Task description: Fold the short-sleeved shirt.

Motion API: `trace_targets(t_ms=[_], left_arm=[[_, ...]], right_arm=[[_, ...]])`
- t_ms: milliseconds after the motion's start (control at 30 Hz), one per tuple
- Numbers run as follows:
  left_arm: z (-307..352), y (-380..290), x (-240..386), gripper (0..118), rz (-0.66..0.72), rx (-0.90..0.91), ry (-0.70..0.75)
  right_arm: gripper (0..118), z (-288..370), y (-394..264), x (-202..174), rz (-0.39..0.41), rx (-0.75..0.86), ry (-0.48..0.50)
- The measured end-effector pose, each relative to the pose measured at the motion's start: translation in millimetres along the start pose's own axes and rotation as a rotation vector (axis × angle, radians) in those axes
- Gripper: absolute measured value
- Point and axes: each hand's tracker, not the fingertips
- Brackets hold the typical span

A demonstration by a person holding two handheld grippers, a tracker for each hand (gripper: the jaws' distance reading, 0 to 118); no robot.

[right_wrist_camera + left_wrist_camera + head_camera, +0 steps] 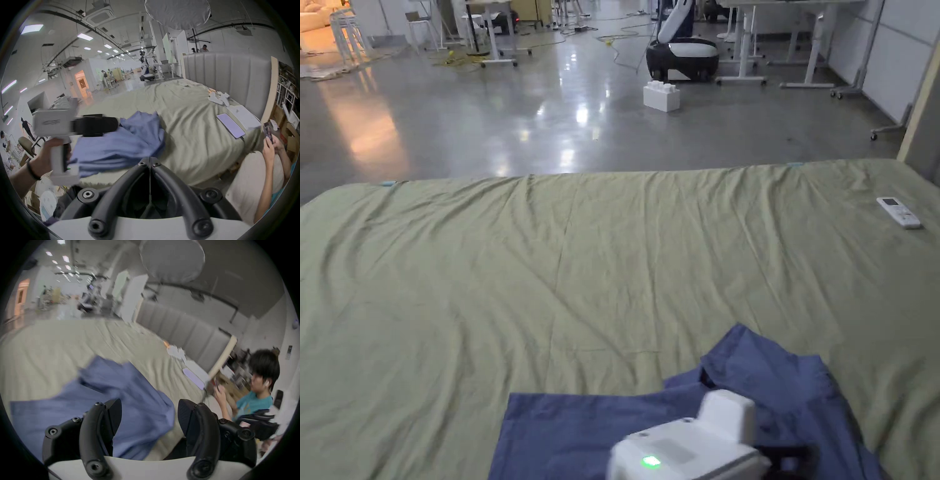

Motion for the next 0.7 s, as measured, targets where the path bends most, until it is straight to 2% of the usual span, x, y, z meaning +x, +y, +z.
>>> trace_targets(t_ms=[233,300,400,433,567,700], left_arm=[[194.0,46.0,-9.2,73,-0.237,0.301,0.433],[229.4,46.8,-4.3,73,-0.245,0.342,0.559],[266.3,37.2,2.0,70,-0.222,0.396,0.632],[272.0,32.6,5.5,65,-0.219,0.411,0.651],[285.6,16.4,12.8,8,-0.205,0.434,0.776],[293.2,5.3,13.1,0,-0.128,0.434,0.688]], right_arm=[[1,-16.0,52.1,-24.5,0.096,0.221,0.075],[1,-8.9,63.3,-27.3,0.103,0.256,0.093],[1,2.6,69.7,-27.1,0.116,0.298,0.098],[1,5.9,70.3,-26.4,0.126,0.303,0.1],[1,15.1,66.5,-23.9,0.145,0.321,0.104],[1,21.6,63.2,-24.0,0.149,0.319,0.095]])
